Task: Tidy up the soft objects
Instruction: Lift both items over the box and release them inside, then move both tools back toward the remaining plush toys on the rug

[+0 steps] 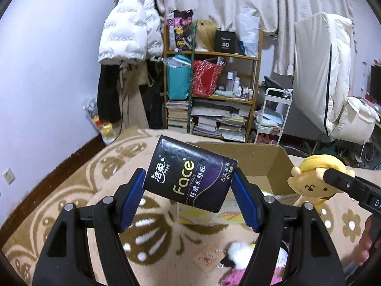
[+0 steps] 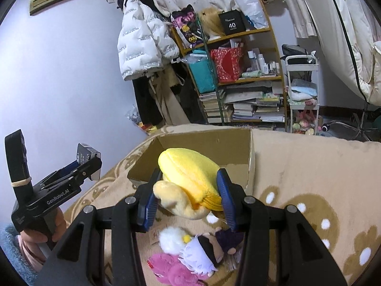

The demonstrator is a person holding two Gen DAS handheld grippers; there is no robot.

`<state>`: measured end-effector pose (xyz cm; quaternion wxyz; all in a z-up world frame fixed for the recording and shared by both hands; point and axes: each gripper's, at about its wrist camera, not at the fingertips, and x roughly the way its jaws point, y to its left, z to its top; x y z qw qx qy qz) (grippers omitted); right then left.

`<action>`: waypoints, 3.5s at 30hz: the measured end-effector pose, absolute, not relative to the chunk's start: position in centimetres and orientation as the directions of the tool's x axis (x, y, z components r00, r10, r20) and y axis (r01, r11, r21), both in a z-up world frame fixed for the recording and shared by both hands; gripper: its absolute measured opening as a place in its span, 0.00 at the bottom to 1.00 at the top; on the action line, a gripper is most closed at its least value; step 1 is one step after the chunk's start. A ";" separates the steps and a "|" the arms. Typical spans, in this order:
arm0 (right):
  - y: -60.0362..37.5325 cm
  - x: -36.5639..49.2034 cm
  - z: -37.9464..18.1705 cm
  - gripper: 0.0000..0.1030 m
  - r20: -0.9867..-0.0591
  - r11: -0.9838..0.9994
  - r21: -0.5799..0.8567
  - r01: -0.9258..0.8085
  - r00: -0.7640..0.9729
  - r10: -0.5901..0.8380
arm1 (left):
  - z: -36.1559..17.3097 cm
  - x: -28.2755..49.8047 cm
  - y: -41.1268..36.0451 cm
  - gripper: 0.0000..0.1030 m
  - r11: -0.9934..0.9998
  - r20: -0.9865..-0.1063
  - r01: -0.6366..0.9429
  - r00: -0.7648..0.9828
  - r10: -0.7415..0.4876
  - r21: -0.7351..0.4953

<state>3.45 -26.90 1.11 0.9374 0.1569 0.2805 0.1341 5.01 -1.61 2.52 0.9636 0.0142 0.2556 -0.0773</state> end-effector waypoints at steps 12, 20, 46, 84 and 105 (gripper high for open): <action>-27.2 5.9 1.9 0.47 -0.448 0.914 0.362 -0.184 0.825 0.343 | 2.9 7.5 -4.2 0.69 0.979 -0.477 0.200 0.864 -0.163 0.027; -27.0 8.6 2.2 0.47 -0.432 0.912 0.361 -0.197 0.831 0.350 | 2.3 9.4 -4.7 0.69 0.979 -0.485 0.199 0.860 -0.158 0.033; -26.1 14.1 -0.9 0.48 -0.486 0.895 0.397 -0.201 0.782 0.391 | -1.7 13.7 -6.3 0.70 0.973 -0.562 0.225 0.812 -0.159 0.049; -26.7 7.9 0.3 1.00 -0.553 0.932 0.334 -0.145 0.770 0.318 | -1.1 9.7 -4.2 0.96 0.981 -0.620 0.185 0.776 -0.115 0.049; -27.8 1.5 1.2 1.00 -0.574 0.936 0.344 -0.067 0.774 0.267 | -0.4 3.7 -3.7 0.96 0.968 -0.697 0.246 0.701 -0.149 0.041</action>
